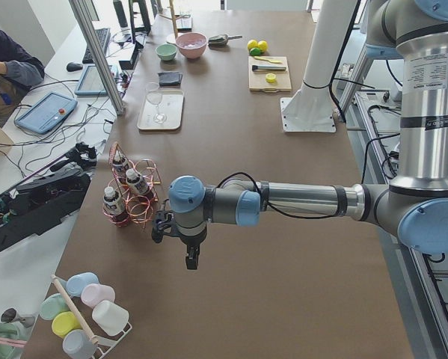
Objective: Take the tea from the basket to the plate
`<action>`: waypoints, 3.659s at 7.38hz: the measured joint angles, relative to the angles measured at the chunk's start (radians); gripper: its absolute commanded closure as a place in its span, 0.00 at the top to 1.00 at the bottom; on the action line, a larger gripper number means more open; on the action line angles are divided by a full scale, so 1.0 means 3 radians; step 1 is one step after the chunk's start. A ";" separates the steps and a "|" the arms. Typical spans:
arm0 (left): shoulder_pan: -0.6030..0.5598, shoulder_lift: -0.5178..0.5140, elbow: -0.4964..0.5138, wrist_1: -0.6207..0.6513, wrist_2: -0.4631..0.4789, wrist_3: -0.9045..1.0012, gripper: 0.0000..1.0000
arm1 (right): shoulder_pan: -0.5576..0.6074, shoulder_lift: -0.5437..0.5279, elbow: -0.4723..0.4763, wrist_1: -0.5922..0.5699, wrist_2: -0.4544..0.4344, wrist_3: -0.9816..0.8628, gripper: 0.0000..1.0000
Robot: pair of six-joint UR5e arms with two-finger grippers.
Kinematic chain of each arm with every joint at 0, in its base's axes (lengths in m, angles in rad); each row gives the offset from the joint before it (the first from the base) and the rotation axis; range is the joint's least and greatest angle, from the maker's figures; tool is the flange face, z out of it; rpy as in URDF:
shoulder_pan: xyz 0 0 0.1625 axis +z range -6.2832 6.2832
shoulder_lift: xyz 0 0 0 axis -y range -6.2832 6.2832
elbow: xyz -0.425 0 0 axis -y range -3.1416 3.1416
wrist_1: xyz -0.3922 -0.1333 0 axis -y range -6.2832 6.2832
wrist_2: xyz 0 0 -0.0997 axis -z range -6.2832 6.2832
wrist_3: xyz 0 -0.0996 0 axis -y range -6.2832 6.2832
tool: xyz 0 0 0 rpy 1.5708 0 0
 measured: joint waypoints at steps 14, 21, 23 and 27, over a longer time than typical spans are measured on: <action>0.0029 -0.0337 -0.0105 -0.0175 0.0017 0.0113 0.99 | -0.0068 -0.0058 0.0116 -0.0009 -0.0099 -0.0002 1.00; 0.0176 -0.1087 0.0002 -0.0328 0.0023 0.1279 0.98 | -0.0137 -0.0051 0.0112 -0.0009 -0.0098 -0.0001 1.00; 0.0182 -0.1253 0.0080 -0.0303 0.0015 0.2021 0.98 | -0.0166 -0.0051 0.0114 -0.0009 -0.0094 0.0003 1.00; 0.0167 -0.1973 0.0564 0.0314 -0.0124 0.2891 0.98 | -0.0250 -0.0051 0.0113 -0.0009 -0.0094 0.0004 1.00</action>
